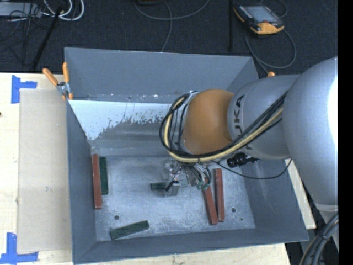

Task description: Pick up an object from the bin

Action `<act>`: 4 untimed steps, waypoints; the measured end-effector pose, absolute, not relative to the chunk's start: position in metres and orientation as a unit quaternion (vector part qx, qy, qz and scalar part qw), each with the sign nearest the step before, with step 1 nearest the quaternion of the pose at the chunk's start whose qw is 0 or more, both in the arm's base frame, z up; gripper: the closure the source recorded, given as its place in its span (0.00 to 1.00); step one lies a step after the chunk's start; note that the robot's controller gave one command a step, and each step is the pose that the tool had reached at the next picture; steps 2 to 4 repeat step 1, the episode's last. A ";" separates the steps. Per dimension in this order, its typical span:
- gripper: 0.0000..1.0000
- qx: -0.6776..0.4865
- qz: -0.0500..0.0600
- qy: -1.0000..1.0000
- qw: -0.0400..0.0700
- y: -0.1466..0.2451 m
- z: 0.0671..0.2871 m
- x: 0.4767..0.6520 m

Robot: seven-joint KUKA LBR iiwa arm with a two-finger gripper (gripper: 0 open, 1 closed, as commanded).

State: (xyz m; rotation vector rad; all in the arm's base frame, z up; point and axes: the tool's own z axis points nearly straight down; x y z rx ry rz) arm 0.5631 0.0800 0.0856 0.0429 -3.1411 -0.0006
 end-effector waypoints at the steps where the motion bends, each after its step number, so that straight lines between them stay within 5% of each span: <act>1: 1.00 0.039 0.000 -0.999 -0.005 0.078 0.207 0.576; 4: 1.00 0.039 0.000 -0.999 -0.005 0.078 0.207 0.576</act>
Offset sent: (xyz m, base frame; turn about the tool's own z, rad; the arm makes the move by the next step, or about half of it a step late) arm 0.0104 -0.0030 0.1167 -0.0517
